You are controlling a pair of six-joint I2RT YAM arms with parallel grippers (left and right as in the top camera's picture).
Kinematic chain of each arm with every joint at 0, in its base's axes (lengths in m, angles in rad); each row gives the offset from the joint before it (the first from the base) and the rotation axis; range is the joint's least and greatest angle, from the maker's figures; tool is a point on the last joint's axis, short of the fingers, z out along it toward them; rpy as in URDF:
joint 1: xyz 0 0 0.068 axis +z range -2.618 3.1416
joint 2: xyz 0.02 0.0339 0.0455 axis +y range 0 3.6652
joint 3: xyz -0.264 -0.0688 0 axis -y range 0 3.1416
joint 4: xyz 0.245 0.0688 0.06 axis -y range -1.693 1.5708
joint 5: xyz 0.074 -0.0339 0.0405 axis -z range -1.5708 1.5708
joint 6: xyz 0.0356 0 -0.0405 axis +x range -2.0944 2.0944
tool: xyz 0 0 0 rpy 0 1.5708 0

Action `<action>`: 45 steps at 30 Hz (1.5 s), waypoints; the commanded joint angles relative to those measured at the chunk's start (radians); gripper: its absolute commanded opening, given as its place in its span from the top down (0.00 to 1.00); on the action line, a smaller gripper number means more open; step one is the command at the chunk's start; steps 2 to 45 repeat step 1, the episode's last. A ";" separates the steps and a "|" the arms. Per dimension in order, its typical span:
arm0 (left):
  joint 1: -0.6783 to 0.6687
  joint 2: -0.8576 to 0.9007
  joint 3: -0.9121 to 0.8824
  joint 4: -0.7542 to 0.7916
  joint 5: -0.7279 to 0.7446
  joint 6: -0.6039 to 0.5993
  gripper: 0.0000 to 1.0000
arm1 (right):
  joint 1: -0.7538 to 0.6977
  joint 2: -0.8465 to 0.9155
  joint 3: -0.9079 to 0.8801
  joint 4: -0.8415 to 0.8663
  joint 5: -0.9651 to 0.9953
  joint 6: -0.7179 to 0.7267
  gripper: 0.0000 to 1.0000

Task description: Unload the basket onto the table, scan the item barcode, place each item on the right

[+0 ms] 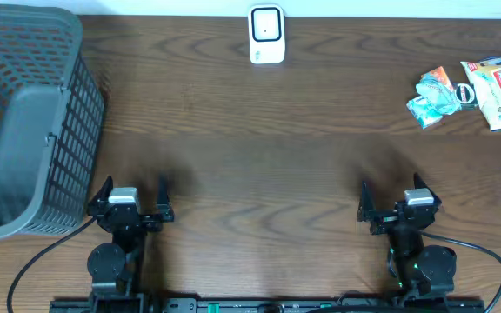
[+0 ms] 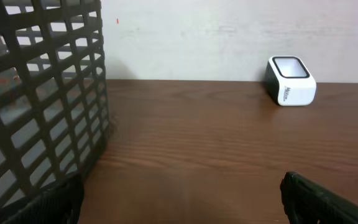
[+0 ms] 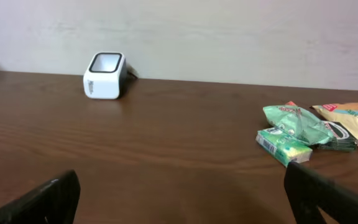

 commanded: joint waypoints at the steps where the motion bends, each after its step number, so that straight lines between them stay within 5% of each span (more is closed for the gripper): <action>1: 0.005 -0.006 -0.012 -0.042 0.003 -0.001 0.00 | -0.008 -0.006 -0.001 -0.005 0.006 -0.015 0.01; 45: 0.005 -0.006 -0.012 -0.042 0.003 -0.001 0.00 | -0.008 -0.006 -0.001 -0.005 0.006 -0.015 0.01</action>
